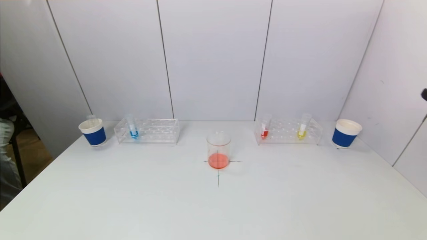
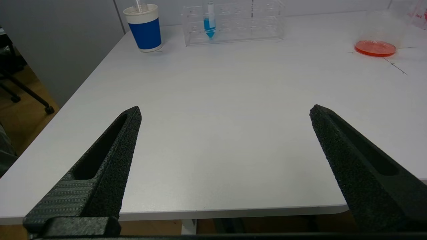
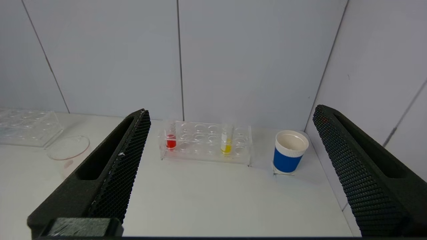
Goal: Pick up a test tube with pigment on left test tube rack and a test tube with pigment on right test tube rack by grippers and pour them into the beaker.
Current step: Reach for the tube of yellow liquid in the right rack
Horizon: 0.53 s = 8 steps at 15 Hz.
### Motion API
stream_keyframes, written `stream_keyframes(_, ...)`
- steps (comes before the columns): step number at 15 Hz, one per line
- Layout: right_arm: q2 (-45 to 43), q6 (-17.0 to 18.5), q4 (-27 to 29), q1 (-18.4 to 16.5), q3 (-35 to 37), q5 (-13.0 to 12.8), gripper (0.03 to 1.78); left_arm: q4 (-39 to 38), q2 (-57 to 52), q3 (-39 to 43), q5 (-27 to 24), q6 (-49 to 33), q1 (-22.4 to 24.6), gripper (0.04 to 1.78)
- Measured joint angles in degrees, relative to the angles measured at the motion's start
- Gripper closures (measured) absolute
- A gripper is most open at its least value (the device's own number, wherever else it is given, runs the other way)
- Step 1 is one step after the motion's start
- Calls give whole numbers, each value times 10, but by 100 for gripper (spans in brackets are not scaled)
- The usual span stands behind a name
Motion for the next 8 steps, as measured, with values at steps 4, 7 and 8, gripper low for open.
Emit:
stream_keyframes(4,177,-2,-139,7,-9,-1,4,0,0,0,0,0,0,6)
stream_keyframes(7,295,-1,-235,9,-10,-3,4,0,0,0,0,0,0,6)
stream_keyframes(8,332,0,-267,10,-10,-4,4,0,0,0,0,0,0,6)
